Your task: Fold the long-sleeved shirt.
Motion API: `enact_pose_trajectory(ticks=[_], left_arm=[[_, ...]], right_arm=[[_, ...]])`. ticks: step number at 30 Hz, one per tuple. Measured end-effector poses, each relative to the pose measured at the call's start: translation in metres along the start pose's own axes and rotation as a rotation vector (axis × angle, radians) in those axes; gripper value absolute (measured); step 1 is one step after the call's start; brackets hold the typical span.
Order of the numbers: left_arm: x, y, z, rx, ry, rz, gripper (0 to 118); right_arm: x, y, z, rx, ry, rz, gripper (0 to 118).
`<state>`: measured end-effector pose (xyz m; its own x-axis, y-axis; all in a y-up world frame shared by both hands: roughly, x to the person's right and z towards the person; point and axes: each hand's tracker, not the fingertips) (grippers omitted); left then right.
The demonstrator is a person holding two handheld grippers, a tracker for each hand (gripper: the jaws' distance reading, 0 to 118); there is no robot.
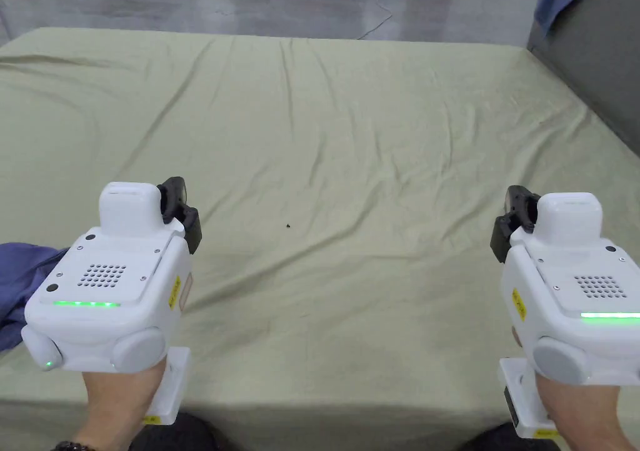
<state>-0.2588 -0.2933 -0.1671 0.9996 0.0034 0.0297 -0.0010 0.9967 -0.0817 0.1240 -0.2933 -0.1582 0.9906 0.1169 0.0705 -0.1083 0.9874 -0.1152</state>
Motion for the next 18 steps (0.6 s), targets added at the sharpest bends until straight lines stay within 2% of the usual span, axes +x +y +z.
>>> enact_pose_trajectory(ticks=[4,5,6,7,8,9,10,18], left_arm=[[0.006,-0.005,0.0,0.003,-0.005,-0.027,2],[0.007,-0.006,0.001,0.009,-0.01,-0.039,12],[0.009,-0.007,0.001,0.011,-0.01,-0.057,25],[0.011,-0.008,0.002,0.012,-0.01,-0.069,46],[0.012,-0.008,0.001,0.005,-0.013,-0.072,86],[0.012,-0.009,0.0,0.003,-0.019,-0.075,113],[0.012,-0.01,0.006,0.042,-0.016,-0.077,118],[0.014,-0.009,0.005,0.025,-0.004,-0.086,118]], right_arm=[[0.0,0.0,0.0,0.006,0.014,-0.005,0],[0.0,-0.002,0.001,0.012,0.012,-0.005,0],[0.001,-0.004,0.003,0.021,0.016,-0.002,12],[0.002,-0.004,0.002,0.022,0.018,0.0,37],[0.001,-0.006,0.001,0.02,0.02,0.001,81],[0.0,-0.008,-0.001,0.016,0.004,0.001,110],[0.0,-0.01,0.001,0.031,-0.002,-0.002,118],[-0.003,-0.013,-0.005,0.013,0.014,0.008,118]])
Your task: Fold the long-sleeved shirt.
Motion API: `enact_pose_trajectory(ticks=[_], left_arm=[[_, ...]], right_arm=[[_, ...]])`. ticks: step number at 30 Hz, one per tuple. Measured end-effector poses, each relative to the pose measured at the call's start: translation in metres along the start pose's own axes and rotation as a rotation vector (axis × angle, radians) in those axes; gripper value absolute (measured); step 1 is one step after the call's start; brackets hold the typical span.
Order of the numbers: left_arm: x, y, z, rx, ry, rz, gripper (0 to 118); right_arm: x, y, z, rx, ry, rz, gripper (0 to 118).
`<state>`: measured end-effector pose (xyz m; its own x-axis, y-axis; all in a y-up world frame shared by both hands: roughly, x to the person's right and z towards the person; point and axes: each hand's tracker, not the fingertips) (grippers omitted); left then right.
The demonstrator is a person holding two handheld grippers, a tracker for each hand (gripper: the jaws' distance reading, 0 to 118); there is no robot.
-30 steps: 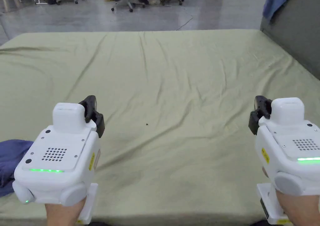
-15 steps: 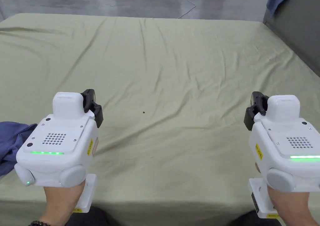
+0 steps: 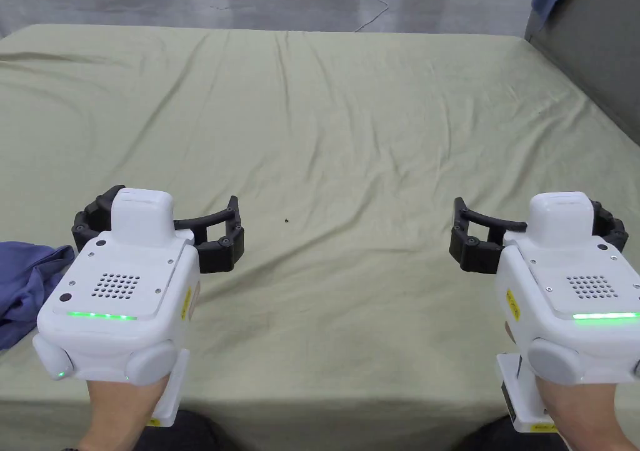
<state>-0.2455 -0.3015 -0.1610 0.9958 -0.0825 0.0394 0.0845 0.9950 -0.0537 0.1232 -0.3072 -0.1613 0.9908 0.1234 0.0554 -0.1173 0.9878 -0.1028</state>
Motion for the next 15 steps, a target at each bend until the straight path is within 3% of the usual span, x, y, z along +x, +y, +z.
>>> enact_pose_trajectory(ticks=[15], left_arm=[[0.0017,-0.0048,-0.0039,-0.008,0.023,-0.034,118]], right_arm=[[0.0038,-0.0011,0.0005,-0.006,-0.007,-0.01,118]])
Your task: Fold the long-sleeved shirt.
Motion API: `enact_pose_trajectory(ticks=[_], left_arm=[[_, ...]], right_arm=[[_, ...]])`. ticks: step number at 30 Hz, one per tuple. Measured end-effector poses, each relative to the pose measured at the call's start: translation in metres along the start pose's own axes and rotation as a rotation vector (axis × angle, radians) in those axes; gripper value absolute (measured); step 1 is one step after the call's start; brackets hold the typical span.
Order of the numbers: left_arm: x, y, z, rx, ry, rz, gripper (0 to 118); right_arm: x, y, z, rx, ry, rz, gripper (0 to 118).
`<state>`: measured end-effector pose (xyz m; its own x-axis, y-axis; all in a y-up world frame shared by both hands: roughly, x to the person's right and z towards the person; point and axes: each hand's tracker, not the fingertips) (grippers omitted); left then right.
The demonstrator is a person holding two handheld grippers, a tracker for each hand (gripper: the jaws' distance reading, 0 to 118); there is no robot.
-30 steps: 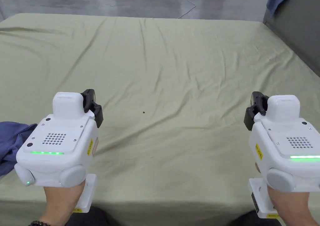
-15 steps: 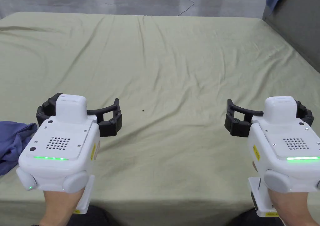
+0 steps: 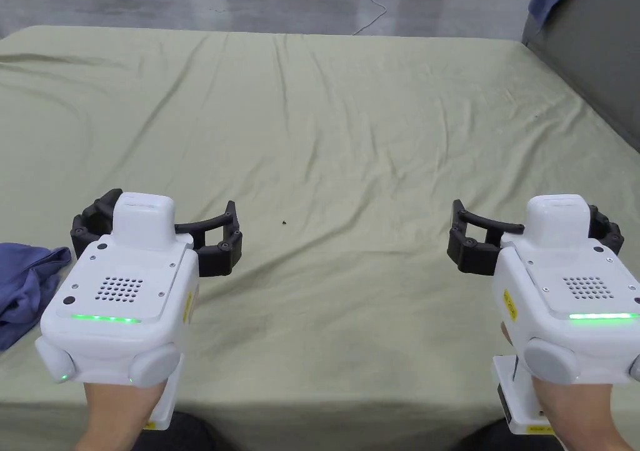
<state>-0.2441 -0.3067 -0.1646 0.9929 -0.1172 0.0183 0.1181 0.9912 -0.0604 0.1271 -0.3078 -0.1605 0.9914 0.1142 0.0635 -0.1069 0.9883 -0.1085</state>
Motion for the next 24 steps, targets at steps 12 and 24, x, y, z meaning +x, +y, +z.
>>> enact_pose_trajectory(ticks=[12,24], left_arm=[[-0.0011,0.0007,-0.0003,0.003,-0.007,0.019,118],[-0.0005,-0.0001,-0.0019,-0.003,-0.012,0.014,118]], right_arm=[[-0.0011,0.001,0.003,0.012,0.013,0.004,118],[-0.0016,0.0014,0.0047,0.023,0.007,-0.006,118]])
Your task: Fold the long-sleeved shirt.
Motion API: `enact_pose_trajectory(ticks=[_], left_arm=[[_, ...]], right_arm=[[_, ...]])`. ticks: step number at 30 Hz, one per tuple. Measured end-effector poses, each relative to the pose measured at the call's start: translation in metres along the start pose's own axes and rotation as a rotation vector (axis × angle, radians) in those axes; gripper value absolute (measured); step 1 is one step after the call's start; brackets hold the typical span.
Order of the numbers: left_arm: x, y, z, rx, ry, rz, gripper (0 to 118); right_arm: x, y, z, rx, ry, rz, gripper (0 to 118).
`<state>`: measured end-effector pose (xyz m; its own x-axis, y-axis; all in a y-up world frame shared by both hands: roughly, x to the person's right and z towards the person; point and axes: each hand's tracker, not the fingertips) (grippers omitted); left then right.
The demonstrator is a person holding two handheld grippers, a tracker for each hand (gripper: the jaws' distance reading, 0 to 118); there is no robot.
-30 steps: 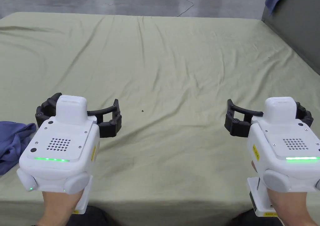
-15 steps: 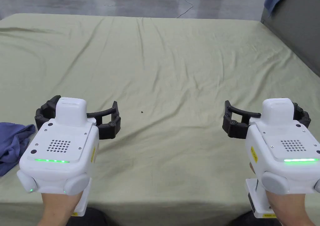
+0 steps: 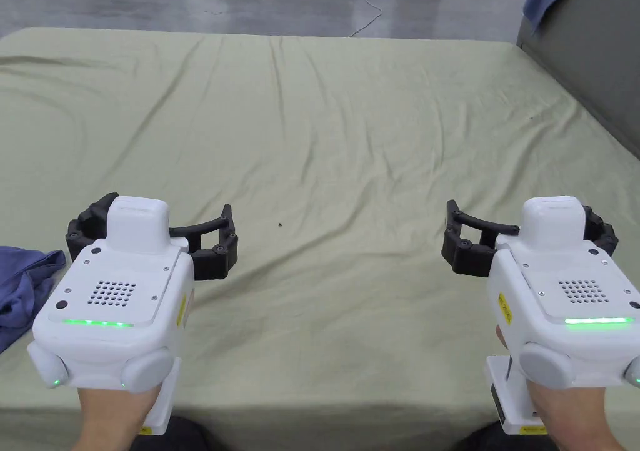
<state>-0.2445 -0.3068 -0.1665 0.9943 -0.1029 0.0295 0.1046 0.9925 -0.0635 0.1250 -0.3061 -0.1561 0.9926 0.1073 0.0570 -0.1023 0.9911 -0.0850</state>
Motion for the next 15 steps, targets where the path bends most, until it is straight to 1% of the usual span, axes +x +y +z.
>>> enact_pose_trajectory(ticks=[15], left_arm=[[-0.0019,-0.0014,-0.0012,-0.009,0.005,0.012,118]], right_arm=[[0.0005,-0.0018,-0.0035,-0.021,0.003,-0.008,118]])
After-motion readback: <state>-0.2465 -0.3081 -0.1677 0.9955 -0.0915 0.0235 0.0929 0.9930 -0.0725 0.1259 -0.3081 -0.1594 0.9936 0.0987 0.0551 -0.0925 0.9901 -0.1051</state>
